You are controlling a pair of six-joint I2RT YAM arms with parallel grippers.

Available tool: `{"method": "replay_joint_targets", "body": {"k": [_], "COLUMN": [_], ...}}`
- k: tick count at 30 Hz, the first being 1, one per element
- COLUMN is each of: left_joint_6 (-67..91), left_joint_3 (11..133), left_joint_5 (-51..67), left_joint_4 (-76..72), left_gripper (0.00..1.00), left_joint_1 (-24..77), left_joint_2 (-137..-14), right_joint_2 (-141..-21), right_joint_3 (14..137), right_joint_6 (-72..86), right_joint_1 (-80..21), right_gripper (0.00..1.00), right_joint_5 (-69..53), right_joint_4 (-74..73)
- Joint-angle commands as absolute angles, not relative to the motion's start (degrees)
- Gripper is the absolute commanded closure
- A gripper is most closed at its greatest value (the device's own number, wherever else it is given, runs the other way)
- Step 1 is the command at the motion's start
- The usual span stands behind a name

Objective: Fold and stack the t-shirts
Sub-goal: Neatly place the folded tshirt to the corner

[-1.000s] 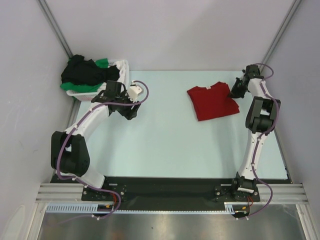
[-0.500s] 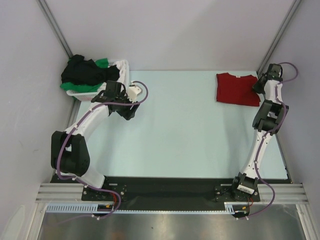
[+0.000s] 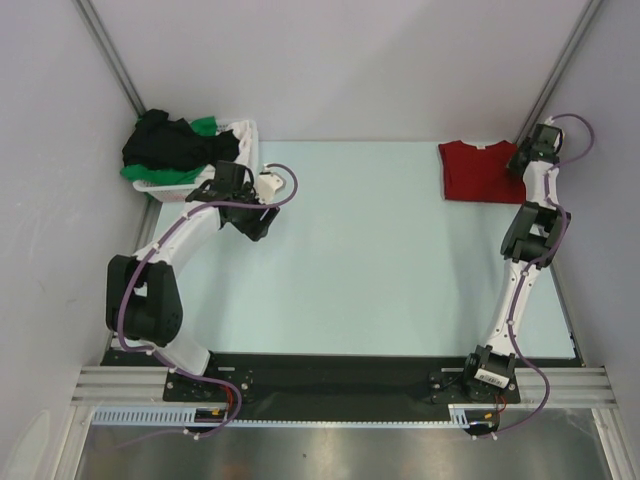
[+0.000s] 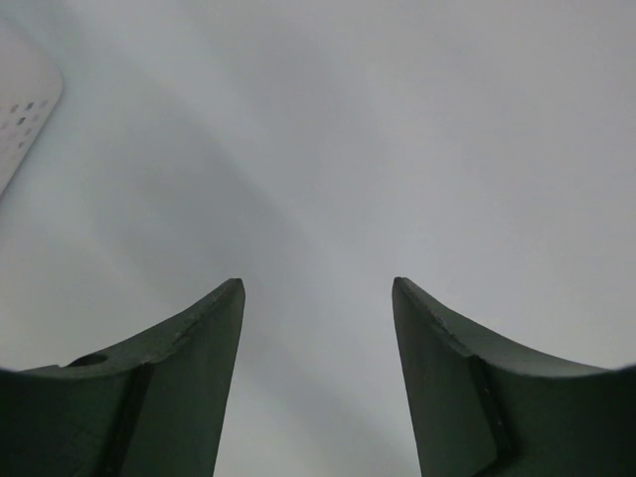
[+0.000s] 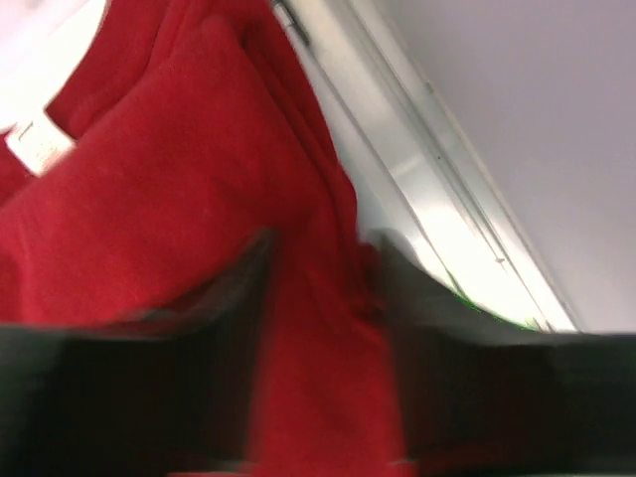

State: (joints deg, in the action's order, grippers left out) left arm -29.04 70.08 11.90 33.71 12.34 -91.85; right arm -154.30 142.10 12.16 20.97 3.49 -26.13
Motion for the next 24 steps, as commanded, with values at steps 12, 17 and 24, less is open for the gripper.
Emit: {"method": "replay_joint_targets", "body": {"k": [12,17,24], "left_joint_6": [-31.46,-31.90,-27.26], "left_joint_3": [72.42,70.32,63.55], "left_joint_5": [10.20,9.76,11.60], "left_joint_4": [34.19,34.45,31.65], "left_gripper": [0.33,0.32,0.28], "left_joint_1": [11.95,11.95,11.69], "left_joint_2": [-90.36,-86.23,-79.20], "right_joint_2": [-134.75,-123.25,-97.43], "right_joint_3": [133.51,121.50,83.45], "right_joint_6": [0.18,6.31,17.46], "right_joint_1": [14.95,13.98,12.31], "right_gripper": [0.00,0.00,0.00], "right_joint_5": [18.28,13.02,6.86], "right_joint_4": [-19.24,-20.84,-7.92]}}
